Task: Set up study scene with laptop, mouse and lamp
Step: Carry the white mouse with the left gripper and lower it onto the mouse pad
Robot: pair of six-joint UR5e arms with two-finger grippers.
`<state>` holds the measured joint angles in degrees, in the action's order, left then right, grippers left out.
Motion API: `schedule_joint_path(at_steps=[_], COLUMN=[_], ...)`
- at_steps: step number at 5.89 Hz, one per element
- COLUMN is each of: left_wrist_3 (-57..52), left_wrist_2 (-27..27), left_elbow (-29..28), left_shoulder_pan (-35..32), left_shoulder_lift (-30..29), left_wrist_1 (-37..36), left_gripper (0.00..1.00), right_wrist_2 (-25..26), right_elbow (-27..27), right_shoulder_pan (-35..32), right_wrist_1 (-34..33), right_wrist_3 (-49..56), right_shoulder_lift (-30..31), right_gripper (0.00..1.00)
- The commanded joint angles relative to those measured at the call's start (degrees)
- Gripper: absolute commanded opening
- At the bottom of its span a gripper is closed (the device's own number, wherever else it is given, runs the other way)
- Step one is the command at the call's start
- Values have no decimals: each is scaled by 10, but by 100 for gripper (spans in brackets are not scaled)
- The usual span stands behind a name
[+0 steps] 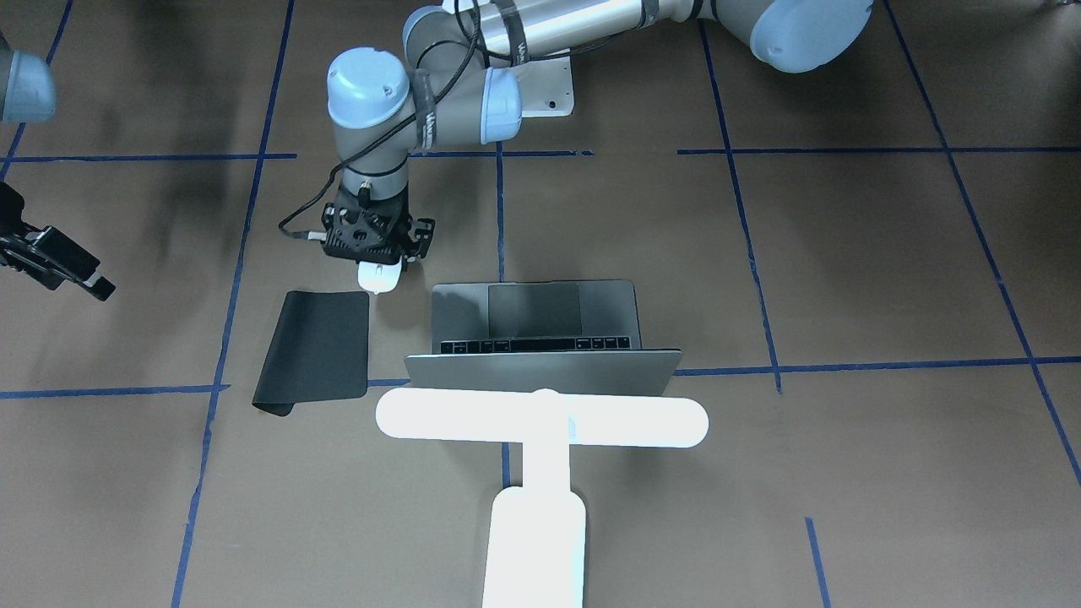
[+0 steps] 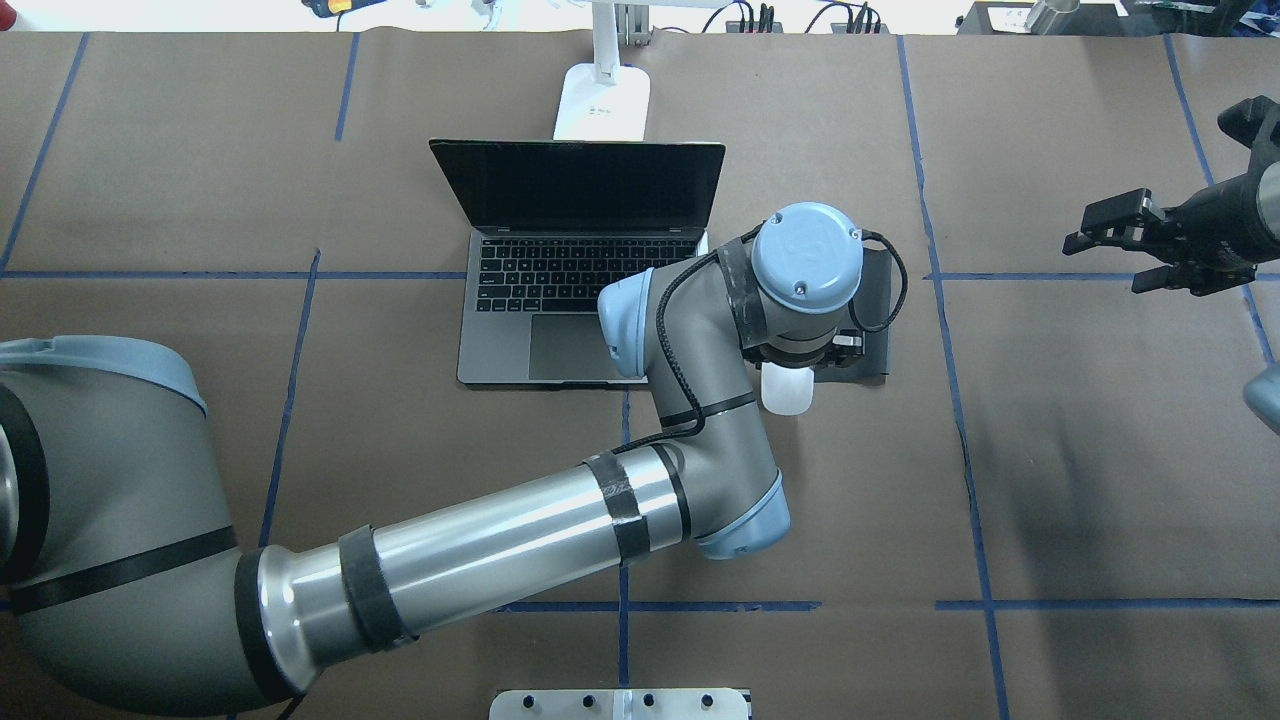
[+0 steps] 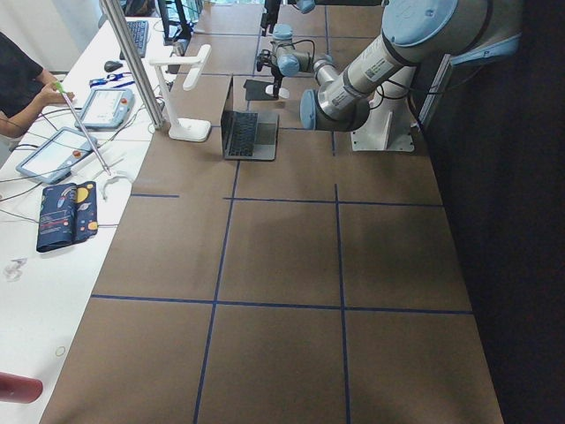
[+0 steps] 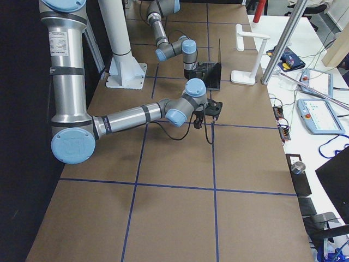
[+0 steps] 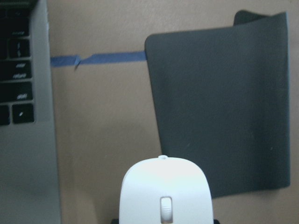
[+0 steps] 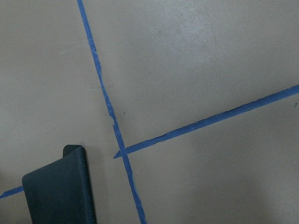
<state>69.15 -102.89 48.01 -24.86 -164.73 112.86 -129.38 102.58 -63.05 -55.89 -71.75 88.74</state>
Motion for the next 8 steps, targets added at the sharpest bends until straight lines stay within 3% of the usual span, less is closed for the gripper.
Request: schedule_joint_path(at_steps=[1,3,8], left_wrist_3=[1,1,30], left_wrist_2=[24,48,96], left_elbow=[-109,-183,-219], left_shoulder_pan=[-3,3,19], left_shoulder_lift=[-42,-86,-111], left_wrist_1=[99,142,187], left_gripper=[0,3,14], right_wrist_2=[0,0,2], right_elbow=[2,3,3], right_shoulder_pan=[-1,0,3], right_wrist_1=[0,0,0], right_wrist_3=[0,0,-1], right_shoulder_lift=[0,6,4], right_gripper=[100,100,100])
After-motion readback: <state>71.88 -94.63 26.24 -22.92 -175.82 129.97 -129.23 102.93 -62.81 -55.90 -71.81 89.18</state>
